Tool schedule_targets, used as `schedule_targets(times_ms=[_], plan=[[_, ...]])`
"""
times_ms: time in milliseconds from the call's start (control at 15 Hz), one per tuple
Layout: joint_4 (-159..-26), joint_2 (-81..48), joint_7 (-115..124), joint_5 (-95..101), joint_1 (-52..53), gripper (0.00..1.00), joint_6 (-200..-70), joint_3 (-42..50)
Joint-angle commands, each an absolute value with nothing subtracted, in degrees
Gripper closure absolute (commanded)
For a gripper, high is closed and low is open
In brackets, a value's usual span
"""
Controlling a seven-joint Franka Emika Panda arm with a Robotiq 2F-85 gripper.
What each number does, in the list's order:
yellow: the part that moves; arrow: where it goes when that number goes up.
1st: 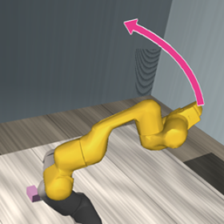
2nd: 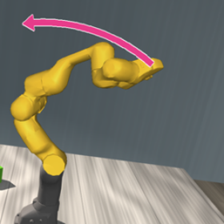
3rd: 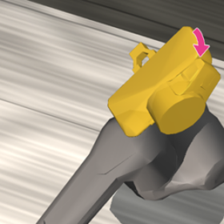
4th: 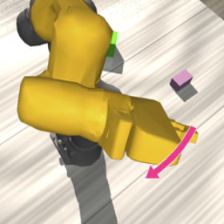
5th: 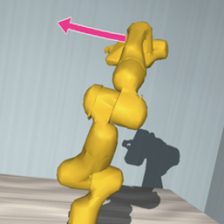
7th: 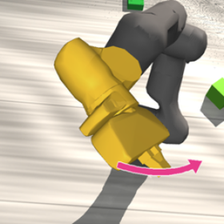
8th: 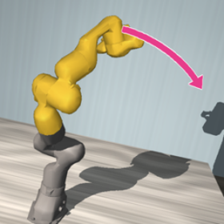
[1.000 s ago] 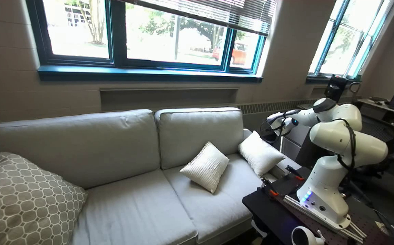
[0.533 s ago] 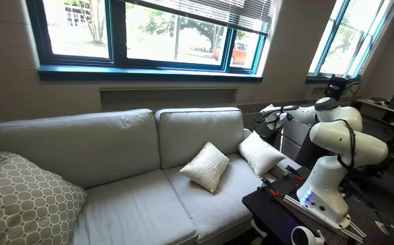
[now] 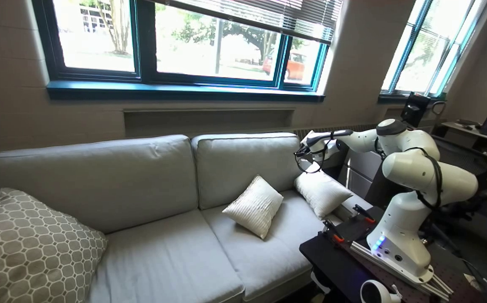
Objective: Set the striped pillows against the armrest
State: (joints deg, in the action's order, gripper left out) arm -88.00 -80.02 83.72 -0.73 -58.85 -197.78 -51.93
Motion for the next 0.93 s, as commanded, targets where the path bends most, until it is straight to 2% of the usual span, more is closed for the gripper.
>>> schedule_targets(times_ms=[0, 267, 333, 467, 733, 867], plan=[[-92.59, -78.57, 79.87, -5.36, -54.0, 0.0, -198.0, -50.12], [-95.06, -77.17, 77.84, -10.73, -44.76, 0.0, -197.76, -45.17], [-93.23, -79.97, 77.47, -9.1, -47.98, 0.0, -197.81, -48.29], [-93.18, -80.28, 77.59, -9.65, -45.66, 0.0, -198.5, -47.46], [-92.83, -80.26, 77.37, -9.77, -47.43, 0.0, -197.91, -47.64], [-93.91, -82.75, 76.23, -6.32, -52.71, 0.0, -195.37, -51.54]])
